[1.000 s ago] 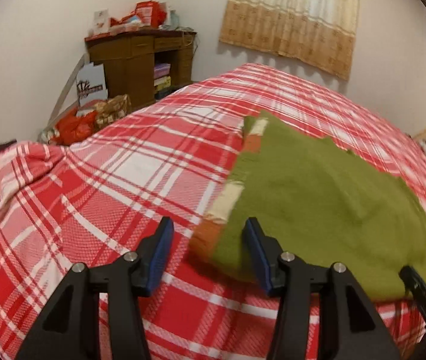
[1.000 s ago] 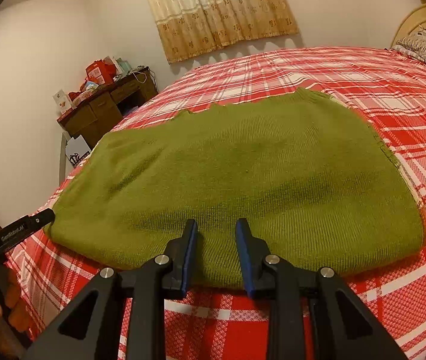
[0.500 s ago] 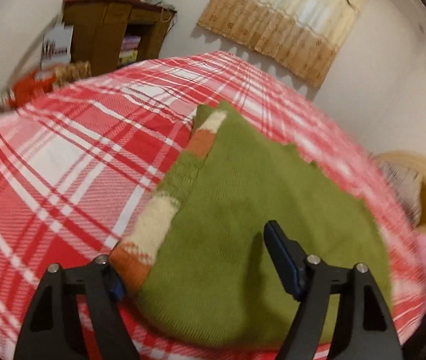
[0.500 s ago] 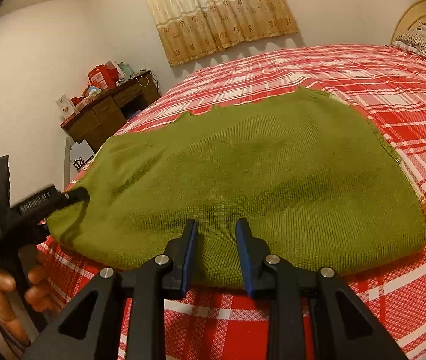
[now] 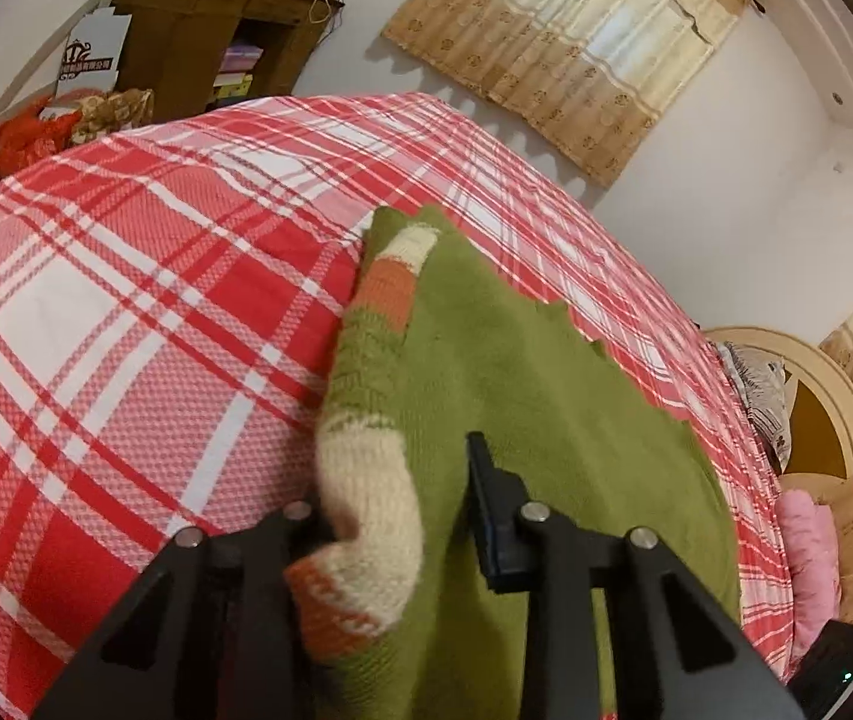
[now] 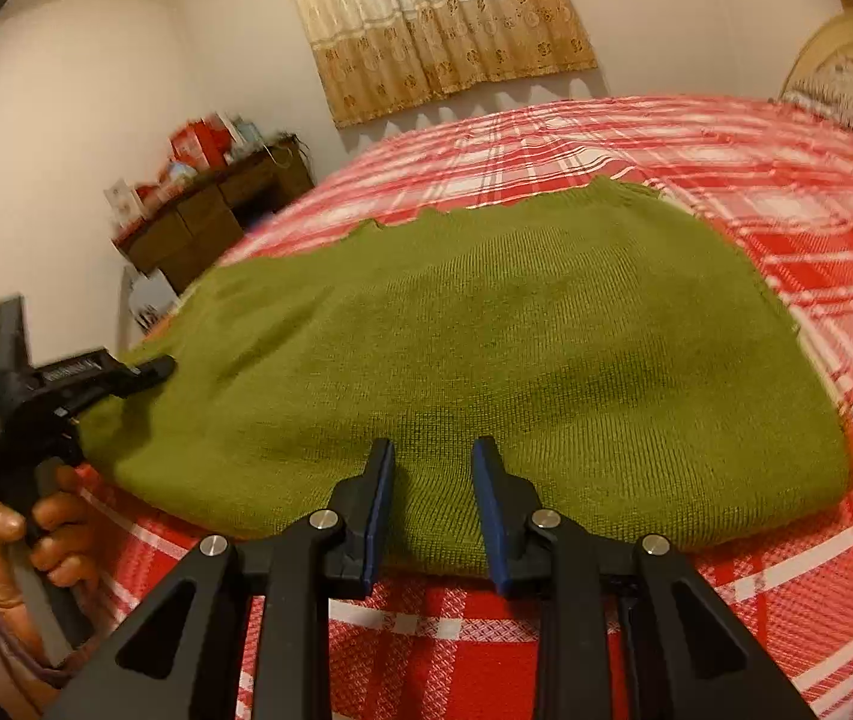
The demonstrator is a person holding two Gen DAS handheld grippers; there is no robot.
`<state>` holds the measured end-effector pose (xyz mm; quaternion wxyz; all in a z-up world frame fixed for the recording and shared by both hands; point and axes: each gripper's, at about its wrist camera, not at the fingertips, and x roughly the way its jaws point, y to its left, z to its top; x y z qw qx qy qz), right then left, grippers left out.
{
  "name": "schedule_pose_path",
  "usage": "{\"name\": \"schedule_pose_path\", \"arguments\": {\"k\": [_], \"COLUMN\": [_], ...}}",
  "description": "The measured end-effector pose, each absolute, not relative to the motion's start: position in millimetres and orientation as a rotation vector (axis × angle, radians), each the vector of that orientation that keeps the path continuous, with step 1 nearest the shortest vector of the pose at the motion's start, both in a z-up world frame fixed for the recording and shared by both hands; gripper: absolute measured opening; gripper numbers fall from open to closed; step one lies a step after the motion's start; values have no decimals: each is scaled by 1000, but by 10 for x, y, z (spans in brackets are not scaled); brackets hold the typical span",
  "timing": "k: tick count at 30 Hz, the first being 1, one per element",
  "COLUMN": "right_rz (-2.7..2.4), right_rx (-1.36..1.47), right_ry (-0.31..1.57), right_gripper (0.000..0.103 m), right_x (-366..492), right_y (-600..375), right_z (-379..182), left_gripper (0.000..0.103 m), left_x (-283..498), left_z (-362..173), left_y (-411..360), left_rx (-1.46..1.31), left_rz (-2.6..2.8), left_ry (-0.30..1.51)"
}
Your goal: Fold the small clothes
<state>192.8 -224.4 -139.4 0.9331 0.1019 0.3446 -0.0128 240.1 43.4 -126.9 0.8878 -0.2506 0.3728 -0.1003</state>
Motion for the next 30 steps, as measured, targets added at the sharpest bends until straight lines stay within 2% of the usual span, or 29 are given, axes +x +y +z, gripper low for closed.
{"name": "schedule_pose_path", "arguments": {"k": [3,7,9,12,13,16,17,25,30], "right_rz": [21,85,94,103,108,117,121,162,183], "right_rx": [150,148,145,175,204,254,261,350,394], "right_ry": [653,598,602,727,758,752,746,728,721], "right_gripper": [27,27,27,27,26,23,23,23,23], "right_x": [1995,2244,2397,2710,2761,2760,2757,2717,2727], "right_y": [-2054,-1848,-1789,-1749,-1773,-1860,-1869,-1979,-2039], "right_z": [-1170,-945,-987,-1372,-1457,-1444,-1450,-1505,-1538], "left_gripper": [32,42,46,47,47,31,29,25,25], "left_x": [2402,2441,2454,2466,2473,2472,2472,2230,2138], "left_z": [-1243,-1252,-1266,-1261,-1258,-1186,-1157,-753,-751], "left_y": [392,359,383,364,343,267,237,-292,-656], "left_rx": [-477,-451,-479,-457,-445,-379,-362,-101,40], "left_rz": [-181,-147,-140,-131,-130,-132,-129,-246,-350], "left_ry": [773,771,772,767,766,742,734,564,531]}}
